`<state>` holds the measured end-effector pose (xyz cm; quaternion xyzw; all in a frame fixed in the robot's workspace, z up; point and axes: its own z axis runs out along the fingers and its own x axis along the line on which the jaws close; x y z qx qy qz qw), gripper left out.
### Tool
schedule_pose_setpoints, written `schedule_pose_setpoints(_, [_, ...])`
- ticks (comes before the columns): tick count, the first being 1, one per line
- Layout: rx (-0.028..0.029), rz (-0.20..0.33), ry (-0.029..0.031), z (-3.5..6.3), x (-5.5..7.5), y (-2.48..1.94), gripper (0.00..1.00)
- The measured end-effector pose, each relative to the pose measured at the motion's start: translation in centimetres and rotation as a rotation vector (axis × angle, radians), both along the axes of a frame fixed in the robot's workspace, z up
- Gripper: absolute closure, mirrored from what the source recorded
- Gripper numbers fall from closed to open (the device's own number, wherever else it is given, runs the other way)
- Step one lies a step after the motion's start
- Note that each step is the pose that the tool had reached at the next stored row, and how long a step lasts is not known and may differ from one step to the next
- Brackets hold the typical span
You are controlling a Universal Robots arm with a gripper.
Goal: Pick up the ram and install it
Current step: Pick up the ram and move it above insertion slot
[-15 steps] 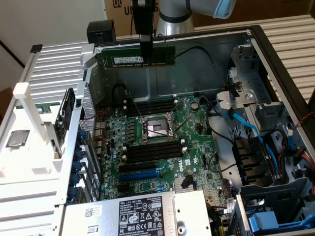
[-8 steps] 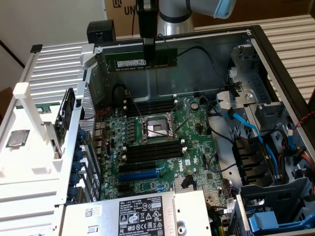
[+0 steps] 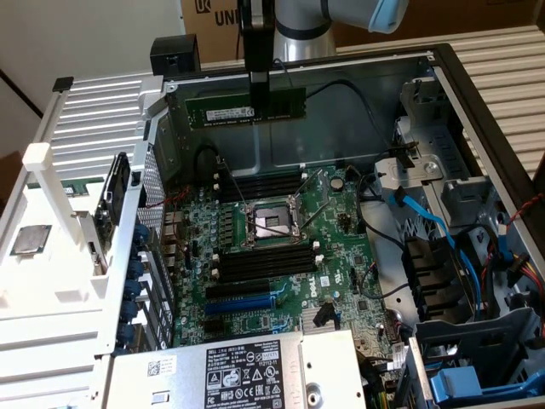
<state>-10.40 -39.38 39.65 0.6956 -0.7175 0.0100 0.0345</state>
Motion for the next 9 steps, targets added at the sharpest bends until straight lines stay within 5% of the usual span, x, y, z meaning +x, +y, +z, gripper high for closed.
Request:
schedule_pose_setpoints(3, [-0.0068, 0.000, 0.0025, -0.04, 0.1, 0.38, 0.87])
schedule_pose_setpoints(4, [-0.0173, 0.000, 0.0028, -0.23, 0.3, 1.32, 0.87])
schedule_pose_setpoints(9, [-0.0198, 0.000, 0.0030, -0.93, 0.3, 1.66, 0.87])
